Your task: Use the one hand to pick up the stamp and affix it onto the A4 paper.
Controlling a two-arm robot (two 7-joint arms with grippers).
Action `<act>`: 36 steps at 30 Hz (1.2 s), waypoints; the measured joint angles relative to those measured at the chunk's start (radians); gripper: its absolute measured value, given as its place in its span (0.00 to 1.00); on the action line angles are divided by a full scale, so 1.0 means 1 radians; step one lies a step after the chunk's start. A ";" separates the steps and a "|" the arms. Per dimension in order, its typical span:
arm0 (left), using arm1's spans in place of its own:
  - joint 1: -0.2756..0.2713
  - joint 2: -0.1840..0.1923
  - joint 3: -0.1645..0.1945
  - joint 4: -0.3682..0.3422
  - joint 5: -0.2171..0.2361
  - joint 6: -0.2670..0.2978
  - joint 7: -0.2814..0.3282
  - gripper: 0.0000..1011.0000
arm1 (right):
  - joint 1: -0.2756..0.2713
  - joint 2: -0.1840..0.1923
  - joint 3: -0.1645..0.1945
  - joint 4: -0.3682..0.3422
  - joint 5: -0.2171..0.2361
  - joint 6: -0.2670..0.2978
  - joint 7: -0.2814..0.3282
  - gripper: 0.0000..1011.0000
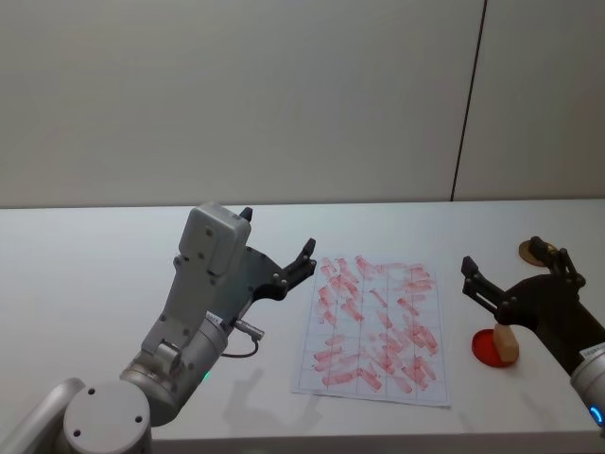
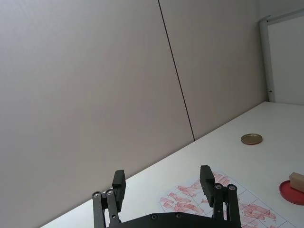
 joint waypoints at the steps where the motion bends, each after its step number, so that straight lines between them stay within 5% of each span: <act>1: 0.000 0.000 0.000 0.000 0.000 0.000 0.000 0.98 | 0.000 0.000 0.000 0.000 0.000 0.000 0.000 0.99; 36: 0.000 0.000 0.000 0.000 0.000 0.000 0.000 0.98 | 0.001 -0.001 0.000 0.001 0.000 0.003 -0.001 0.99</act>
